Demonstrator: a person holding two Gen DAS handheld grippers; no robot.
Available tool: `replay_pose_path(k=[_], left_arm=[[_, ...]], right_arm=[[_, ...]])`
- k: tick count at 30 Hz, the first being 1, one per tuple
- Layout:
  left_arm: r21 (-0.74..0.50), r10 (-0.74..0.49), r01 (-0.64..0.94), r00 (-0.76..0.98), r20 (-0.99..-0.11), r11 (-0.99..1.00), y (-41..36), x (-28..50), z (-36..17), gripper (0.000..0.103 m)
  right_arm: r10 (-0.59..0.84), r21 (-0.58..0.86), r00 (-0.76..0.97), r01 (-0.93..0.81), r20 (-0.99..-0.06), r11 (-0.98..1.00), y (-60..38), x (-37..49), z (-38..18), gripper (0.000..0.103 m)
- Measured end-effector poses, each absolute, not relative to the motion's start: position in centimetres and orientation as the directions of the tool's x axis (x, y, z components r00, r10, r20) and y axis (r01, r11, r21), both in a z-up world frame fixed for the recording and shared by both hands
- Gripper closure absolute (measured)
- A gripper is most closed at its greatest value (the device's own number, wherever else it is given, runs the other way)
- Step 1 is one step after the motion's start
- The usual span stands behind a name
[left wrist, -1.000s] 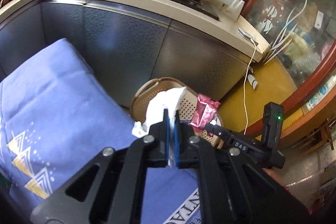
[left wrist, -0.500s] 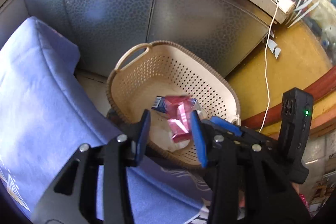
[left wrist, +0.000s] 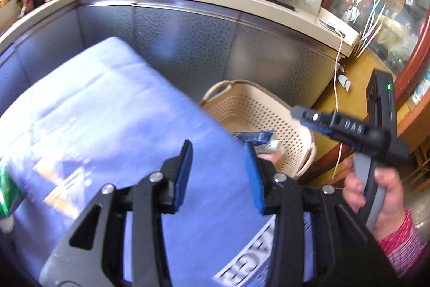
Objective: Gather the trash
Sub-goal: 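Return both open grippers to the table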
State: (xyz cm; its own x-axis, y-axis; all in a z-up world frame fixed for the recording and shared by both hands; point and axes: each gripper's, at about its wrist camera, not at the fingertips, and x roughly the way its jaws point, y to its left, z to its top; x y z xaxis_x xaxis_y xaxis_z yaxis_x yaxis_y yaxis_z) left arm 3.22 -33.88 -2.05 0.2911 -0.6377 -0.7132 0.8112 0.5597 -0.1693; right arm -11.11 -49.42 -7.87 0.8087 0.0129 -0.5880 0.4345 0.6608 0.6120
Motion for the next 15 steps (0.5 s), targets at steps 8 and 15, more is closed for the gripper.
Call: replay_pose_path(k=[8, 15], left_arm=[[-0.149, -0.536, 0.658, 0.437, -0.722, 0.738, -18.7, 3.7, -3.7, 0.065], [-0.024, -0.282, 0.382, 0.635, -0.719, 0.924, -3.5, 2.1, -4.5, 0.058]], right_arm=[[0.194, 0.595, 0.817, 0.211, -0.543, 0.776, -40.6, -5.4, -4.1, 0.046], [0.265, 0.361, 0.734, -0.029, -0.625, 0.932, -26.9, 0.2, -2.7, 0.046]])
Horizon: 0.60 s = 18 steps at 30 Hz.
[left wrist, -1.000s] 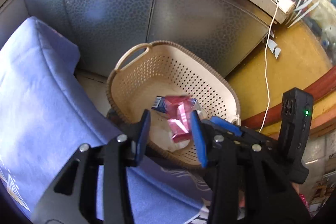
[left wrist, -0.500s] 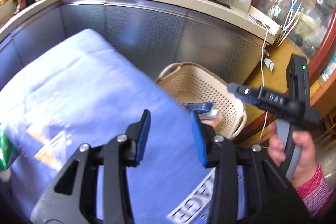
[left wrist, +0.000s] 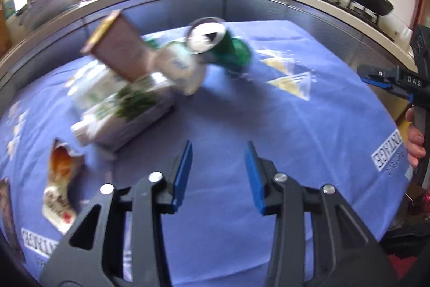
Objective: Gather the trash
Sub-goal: 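Return both open grippers to the table, then grasp the crushed green can with the right gripper while the left grasps the snack wrapper, drop both in basket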
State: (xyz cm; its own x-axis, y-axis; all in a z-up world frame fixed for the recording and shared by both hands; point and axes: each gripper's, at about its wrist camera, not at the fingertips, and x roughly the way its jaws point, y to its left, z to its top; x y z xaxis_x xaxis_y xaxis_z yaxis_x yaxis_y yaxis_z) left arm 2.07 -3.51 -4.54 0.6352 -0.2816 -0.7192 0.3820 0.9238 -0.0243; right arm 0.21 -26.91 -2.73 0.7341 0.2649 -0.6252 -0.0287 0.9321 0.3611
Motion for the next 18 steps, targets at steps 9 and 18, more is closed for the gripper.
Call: replay_pose_path(k=[9, 18], left_arm=[[0.320, 0.154, 0.070, 0.767, -0.623, 0.945, 7.2, 1.7, -6.7, 0.036], [0.381, 0.202, 0.073, 0.749, -0.631, 0.922, 7.7, 3.6, -9.5, 0.036]], right_arm=[[0.091, -0.153, 0.764, -0.242, -0.638, 0.958, -11.1, 4.8, -3.4, 0.046], [-0.032, -0.364, 0.791, -0.245, -0.611, 0.898, -7.0, 10.7, -5.9, 0.046]])
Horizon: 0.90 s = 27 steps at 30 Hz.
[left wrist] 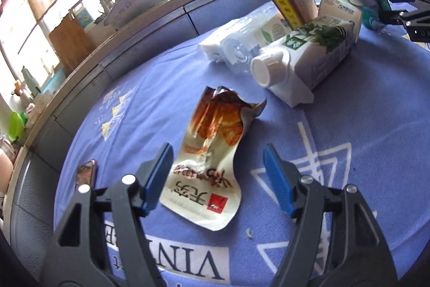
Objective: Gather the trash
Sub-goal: 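Grasp the crushed green can with the right gripper while the left grasps the snack wrapper, drop both in basket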
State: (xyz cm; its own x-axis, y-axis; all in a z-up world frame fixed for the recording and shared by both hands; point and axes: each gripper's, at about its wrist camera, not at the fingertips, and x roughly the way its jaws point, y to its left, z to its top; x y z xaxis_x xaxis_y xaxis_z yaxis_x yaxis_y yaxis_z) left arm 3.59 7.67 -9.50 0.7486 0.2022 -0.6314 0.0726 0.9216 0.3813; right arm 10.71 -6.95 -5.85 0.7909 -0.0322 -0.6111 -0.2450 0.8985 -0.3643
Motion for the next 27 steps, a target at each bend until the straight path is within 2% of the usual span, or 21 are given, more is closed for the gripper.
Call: replay_pose_path(k=[4, 5, 6, 7, 8, 9, 15, 16, 17, 22, 27], left_arm=[[0.376, 0.202, 0.067, 0.749, -0.631, 0.924, 8.3, 4.0, -10.0, 0.037], [0.362, 0.190, 0.072, 0.748, -0.636, 0.929, 8.5, 4.0, -10.0, 0.041], [0.347, 0.177, 0.078, 0.742, -0.646, 0.935, 8.8, 4.2, -10.1, 0.062], [0.326, 0.161, 0.086, 0.735, -0.659, 0.941, 9.1, 4.4, -10.2, 0.079], [0.320, 0.160, 0.079, 0.737, -0.656, 0.944, 9.3, 4.5, -10.3, 0.080], [0.319, 0.161, 0.077, 0.738, -0.656, 0.945, 9.3, 4.5, -10.3, 0.080], [0.263, 0.110, 0.085, 0.756, -0.645, 0.961, 9.5, 3.4, -9.0, 0.084], [0.248, 0.092, 0.091, 0.763, -0.639, 0.965, 9.5, 3.1, -8.6, 0.088], [0.231, 0.070, 0.103, 0.768, -0.636, 0.967, 9.4, 2.7, -8.1, 0.096], [0.074, -0.081, 0.170, 0.751, -0.655, 0.983, 9.3, 1.3, -6.2, 0.096], [-0.144, -0.290, 0.261, 0.707, -0.644, 0.955, 9.0, 0.7, -4.4, 0.096]], right_arm=[[-0.042, -0.393, 0.806, -0.241, -0.590, 0.887, -6.4, 11.4, -6.2, 0.046], [-0.047, -0.403, 0.809, -0.240, -0.586, 0.883, -6.3, 11.5, -6.2, 0.046], [-0.046, -0.406, 0.810, -0.243, -0.584, 0.881, -6.1, 11.4, -6.3, 0.048], [-0.033, -0.399, 0.812, -0.250, -0.583, 0.882, -6.0, 11.4, -6.3, 0.065], [-0.015, -0.389, 0.810, -0.265, -0.586, 0.882, -5.8, 11.2, -6.4, 0.074], [-0.005, -0.383, 0.809, -0.273, -0.588, 0.882, -5.6, 10.9, -6.4, 0.076], [0.066, -0.266, 0.821, -0.259, -0.567, 0.928, -6.8, 9.1, -4.6, 0.078], [0.083, -0.227, 0.818, -0.254, -0.569, 0.940, -7.5, 8.7, -4.1, 0.078], [0.104, -0.180, 0.811, -0.249, -0.575, 0.951, -8.3, 8.4, -3.6, 0.078], [0.198, 0.038, 0.779, -0.219, -0.595, 0.975, -12.2, 6.3, -1.9, 0.078], [0.233, 0.192, 0.790, -0.148, -0.567, 0.970, -16.3, 2.8, -1.0, 0.078]])
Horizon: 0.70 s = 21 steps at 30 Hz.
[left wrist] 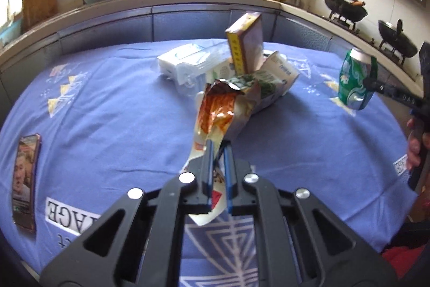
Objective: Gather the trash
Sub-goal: 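Grasp the crushed green can with the right gripper while the left grasps the snack wrapper, drop both in basket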
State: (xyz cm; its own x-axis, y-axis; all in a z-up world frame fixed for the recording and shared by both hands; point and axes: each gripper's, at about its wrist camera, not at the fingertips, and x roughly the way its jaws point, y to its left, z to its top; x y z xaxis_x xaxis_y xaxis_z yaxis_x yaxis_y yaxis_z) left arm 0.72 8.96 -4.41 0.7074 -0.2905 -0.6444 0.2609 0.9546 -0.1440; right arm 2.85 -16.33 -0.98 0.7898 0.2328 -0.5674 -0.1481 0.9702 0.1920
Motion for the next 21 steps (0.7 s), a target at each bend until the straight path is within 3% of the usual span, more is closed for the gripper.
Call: replay_pose_path(k=[4, 11, 21], left_arm=[[-0.203, -0.396, 0.350, 0.675, -0.622, 0.915, 6.3, 0.7, -3.2, 0.096], [-0.152, -0.510, 0.549, 0.589, -0.627, 0.822, -4.3, 2.2, -1.7, 0.097], [-0.149, -0.692, 0.837, 0.320, -0.647, 0.527, -28.7, 3.4, 0.5, 0.097]], right_arm=[[0.188, 0.237, 0.815, -0.064, -0.548, 0.969, -19.7, 0.3, -1.0, 0.078], [0.066, 0.296, 0.846, 0.111, -0.528, 0.949, -27.8, -3.8, -1.5, 0.078], [-0.152, 0.374, 0.824, 0.402, -0.546, 0.836, -42.5, -11.9, -4.2, 0.078]])
